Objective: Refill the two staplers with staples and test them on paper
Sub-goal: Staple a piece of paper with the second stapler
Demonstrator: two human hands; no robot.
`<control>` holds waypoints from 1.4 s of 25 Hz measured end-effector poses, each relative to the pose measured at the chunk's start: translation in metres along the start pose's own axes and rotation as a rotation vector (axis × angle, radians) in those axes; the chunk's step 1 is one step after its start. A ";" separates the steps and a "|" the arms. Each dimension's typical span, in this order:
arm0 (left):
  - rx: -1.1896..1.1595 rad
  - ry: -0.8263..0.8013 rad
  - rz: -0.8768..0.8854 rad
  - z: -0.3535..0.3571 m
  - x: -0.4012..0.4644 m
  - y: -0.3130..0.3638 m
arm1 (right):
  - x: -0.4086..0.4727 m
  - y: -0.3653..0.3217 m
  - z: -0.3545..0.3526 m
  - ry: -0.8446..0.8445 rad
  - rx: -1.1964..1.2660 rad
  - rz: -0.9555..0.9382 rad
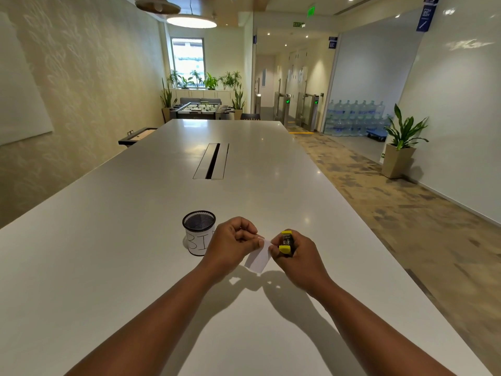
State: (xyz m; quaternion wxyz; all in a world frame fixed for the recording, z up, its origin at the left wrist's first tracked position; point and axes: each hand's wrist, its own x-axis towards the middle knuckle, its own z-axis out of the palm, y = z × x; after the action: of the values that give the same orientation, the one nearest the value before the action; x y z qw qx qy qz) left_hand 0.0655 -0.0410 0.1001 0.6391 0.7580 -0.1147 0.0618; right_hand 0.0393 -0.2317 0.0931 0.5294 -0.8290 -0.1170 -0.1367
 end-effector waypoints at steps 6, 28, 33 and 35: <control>-0.117 -0.015 -0.042 -0.001 -0.003 0.001 | -0.003 0.002 0.002 -0.046 0.350 0.224; -0.448 0.016 -0.188 0.007 -0.016 0.000 | -0.011 -0.004 0.011 0.068 0.366 0.207; -0.425 0.061 -0.197 0.004 -0.015 -0.004 | -0.017 -0.002 0.008 -0.069 0.272 0.226; -0.399 0.053 -0.183 0.004 -0.015 -0.004 | -0.020 -0.001 0.008 -0.074 0.262 0.236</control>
State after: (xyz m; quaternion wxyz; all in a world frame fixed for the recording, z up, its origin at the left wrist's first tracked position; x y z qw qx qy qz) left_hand 0.0520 -0.0427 0.0916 0.7821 0.6220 -0.0386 -0.0001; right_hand 0.0205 -0.2246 0.0837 0.6407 -0.7654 -0.0553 -0.0265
